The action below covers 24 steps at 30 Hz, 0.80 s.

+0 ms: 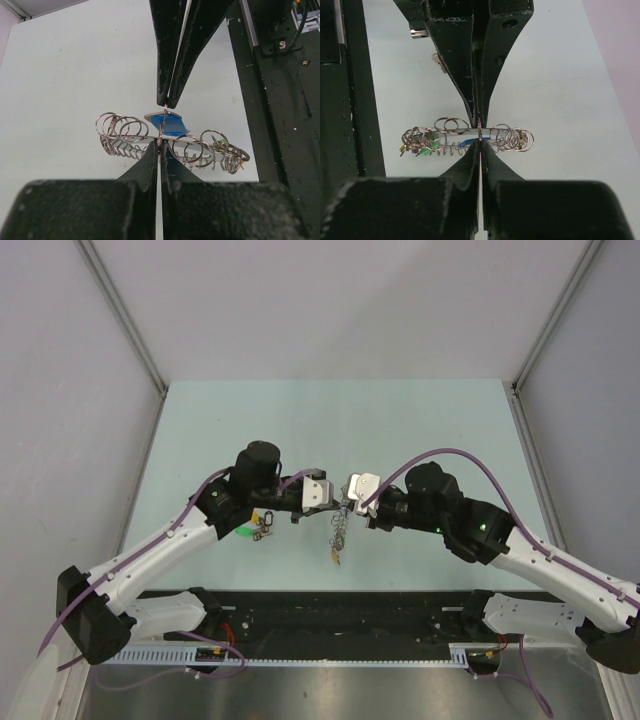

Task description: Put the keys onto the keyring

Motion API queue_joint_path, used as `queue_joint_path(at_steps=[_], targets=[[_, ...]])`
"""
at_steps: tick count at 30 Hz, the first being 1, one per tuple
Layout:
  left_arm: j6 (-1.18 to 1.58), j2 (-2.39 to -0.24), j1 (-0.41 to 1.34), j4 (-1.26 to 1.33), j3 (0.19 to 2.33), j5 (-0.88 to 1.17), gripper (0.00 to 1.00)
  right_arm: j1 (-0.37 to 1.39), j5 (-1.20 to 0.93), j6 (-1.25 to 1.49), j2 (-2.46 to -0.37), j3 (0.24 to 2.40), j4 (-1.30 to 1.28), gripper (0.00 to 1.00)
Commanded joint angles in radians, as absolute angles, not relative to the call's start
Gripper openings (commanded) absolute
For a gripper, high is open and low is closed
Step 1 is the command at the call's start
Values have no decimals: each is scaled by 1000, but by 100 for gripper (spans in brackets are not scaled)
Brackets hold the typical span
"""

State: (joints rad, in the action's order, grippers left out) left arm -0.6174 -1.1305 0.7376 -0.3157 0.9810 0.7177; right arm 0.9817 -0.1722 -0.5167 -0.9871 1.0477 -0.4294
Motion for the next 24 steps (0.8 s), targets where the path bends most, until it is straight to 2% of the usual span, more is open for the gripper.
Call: queue_joint_path(at_steps=[1, 24], targets=[[-620, -1117, 744, -265, 988, 732, 0, 976, -156, -520, -973, 1085, -405, 0], [-617, -1118, 744, -264, 986, 724, 0, 973, -181, -515, -976, 1086, -408, 0]])
